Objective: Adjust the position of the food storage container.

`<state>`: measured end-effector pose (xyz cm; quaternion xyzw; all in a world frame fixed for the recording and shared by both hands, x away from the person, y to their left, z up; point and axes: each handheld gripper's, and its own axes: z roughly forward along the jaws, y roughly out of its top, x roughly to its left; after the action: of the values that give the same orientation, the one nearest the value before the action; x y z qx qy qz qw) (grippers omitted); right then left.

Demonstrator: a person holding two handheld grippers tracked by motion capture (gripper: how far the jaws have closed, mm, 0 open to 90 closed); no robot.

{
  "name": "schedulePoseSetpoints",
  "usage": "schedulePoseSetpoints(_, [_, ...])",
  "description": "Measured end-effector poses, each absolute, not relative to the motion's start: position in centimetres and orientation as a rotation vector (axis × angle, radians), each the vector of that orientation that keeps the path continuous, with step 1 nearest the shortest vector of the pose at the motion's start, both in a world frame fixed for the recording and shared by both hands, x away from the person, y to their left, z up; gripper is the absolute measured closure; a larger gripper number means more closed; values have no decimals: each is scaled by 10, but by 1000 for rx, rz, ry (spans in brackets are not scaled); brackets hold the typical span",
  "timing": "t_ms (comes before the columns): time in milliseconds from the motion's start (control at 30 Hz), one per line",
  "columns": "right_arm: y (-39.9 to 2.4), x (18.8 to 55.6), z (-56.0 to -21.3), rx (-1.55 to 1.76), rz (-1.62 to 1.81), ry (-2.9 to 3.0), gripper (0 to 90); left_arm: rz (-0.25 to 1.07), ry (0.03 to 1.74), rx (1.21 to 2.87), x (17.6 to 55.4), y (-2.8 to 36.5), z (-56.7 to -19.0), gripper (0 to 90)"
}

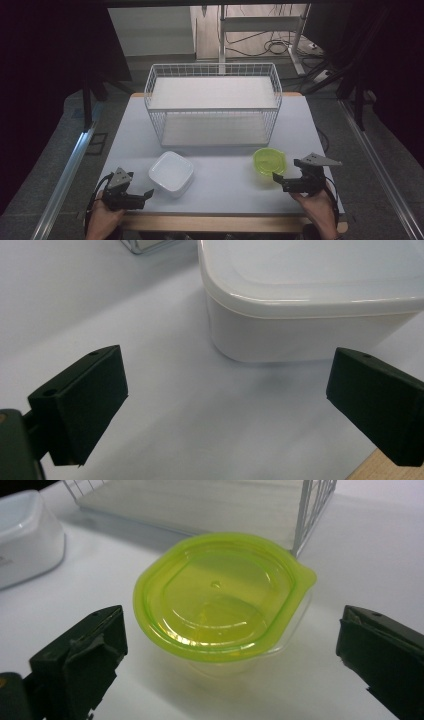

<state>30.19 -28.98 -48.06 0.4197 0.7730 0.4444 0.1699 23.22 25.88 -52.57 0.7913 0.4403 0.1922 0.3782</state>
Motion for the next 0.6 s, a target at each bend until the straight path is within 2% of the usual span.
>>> schedulePoseSetpoints(200, [-289, 301, -478, 1178, 1220, 2213, 64, 482, 1093, 1992, 230, 261, -525, 20])
schedulePoseSetpoints(267, [-289, 300, -476, 1160, 1220, 2210, 130, 501, 1073, 1992, 229, 260, -523, 28])
schedulePoseSetpoints(367, [-288, 299, -476, 1148, 1224, 2216, 172, 513, 1065, 2007, 228, 258, -523, 35])
schedulePoseSetpoints(600, [-283, 298, -475, 1118, 1192, 2230, 200, 546, 1053, 2054, 228, 253, -525, 47])
